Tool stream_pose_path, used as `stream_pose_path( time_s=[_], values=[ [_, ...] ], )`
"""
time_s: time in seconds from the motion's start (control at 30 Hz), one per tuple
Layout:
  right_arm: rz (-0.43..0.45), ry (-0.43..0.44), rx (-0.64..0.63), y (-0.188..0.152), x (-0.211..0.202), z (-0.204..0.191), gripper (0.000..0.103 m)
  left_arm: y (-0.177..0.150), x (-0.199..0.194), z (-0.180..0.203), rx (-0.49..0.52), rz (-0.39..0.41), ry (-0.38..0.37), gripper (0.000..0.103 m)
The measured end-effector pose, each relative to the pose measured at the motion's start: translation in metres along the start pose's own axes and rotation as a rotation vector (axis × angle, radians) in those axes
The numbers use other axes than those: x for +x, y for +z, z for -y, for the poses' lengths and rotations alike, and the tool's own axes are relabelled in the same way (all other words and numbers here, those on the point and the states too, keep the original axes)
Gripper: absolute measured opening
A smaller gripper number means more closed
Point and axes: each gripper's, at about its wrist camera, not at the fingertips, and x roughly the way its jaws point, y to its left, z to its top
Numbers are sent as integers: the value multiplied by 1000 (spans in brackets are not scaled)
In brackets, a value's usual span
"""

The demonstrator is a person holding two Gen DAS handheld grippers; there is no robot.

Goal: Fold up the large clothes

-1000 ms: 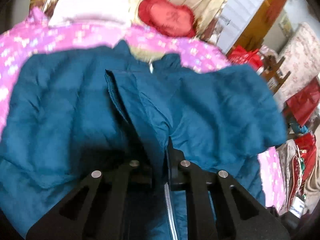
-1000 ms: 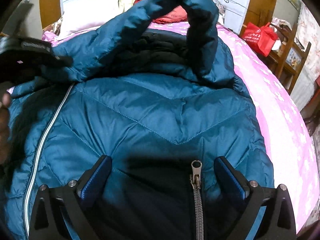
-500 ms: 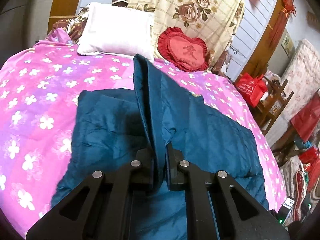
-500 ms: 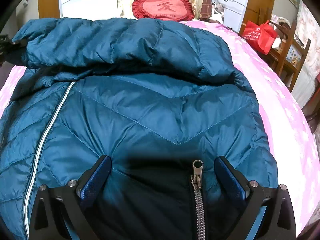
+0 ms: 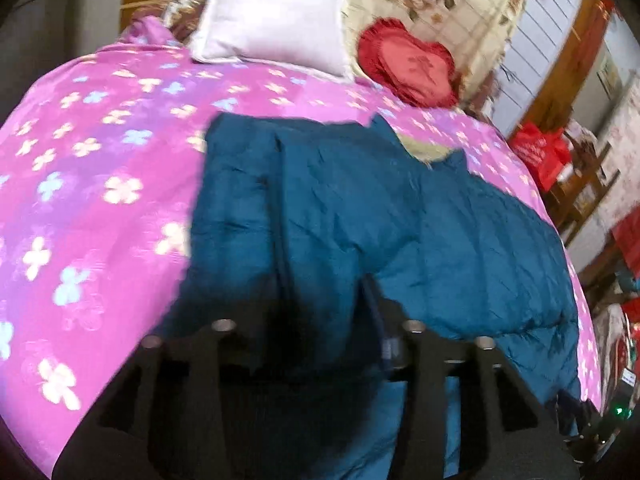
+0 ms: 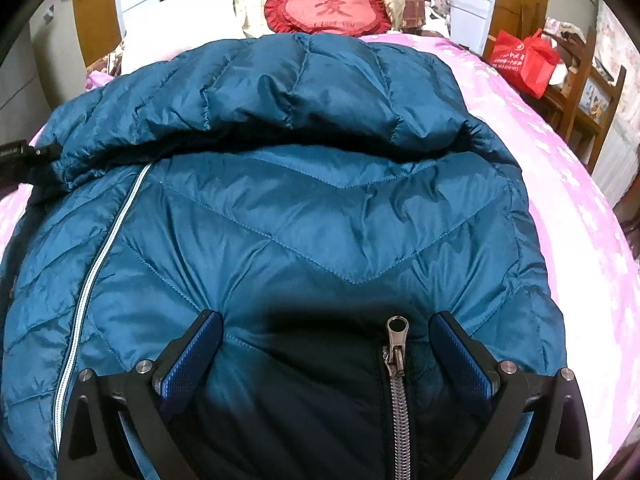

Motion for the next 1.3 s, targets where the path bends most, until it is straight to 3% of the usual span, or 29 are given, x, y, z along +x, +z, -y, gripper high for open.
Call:
stream_pose_path(
  time_s=[0.13,0.2,0.27,0.33,0.4,0.47,0.53,0.67,0.73,0.8,0.9,0.93,1.07,1.1,1.17,1.23,1.3],
  values=[
    [-4,0,-5,1,1,1,103,8,-33,1,-15,144,97,46],
    [-2,-6,-8,2,2,2,103,15,-43,19,20,204,92,47],
    [2,-14,-12,1,2,-1,103,20,-42,44,59,231,60,54],
    [6,-19,-14,0,2,-4,103,24,-27,64,83,199,-1,54],
    [8,-22,-14,-1,1,-7,103,26,4,77,101,105,-9,54],
    [9,-22,-14,-2,1,-7,103,16,43,79,162,11,144,50],
    [5,-17,-16,-3,1,-8,103,4,58,64,150,3,207,52],
    [-21,1,-13,3,-5,-3,100,-2,50,54,149,41,185,52],
    [102,32,12,15,-30,8,94,1,47,55,158,46,184,52],
    [215,3,39,35,-49,21,94,7,53,55,151,22,175,54],
    [252,16,81,86,-47,41,95,14,66,53,113,-48,114,70],
    [252,50,58,104,-39,42,95,14,67,54,114,-65,91,78],
    [207,145,6,141,7,42,95,3,67,59,205,-47,94,81],
    [186,161,0,142,19,42,95,0,66,56,207,-31,105,81],
    [41,153,-6,132,60,46,97,-3,63,49,194,-10,109,77],
    [30,184,11,117,74,58,103,-3,62,45,180,8,133,69],
    [2,177,2,121,74,54,103,-4,63,45,179,19,150,69]
  ],
)
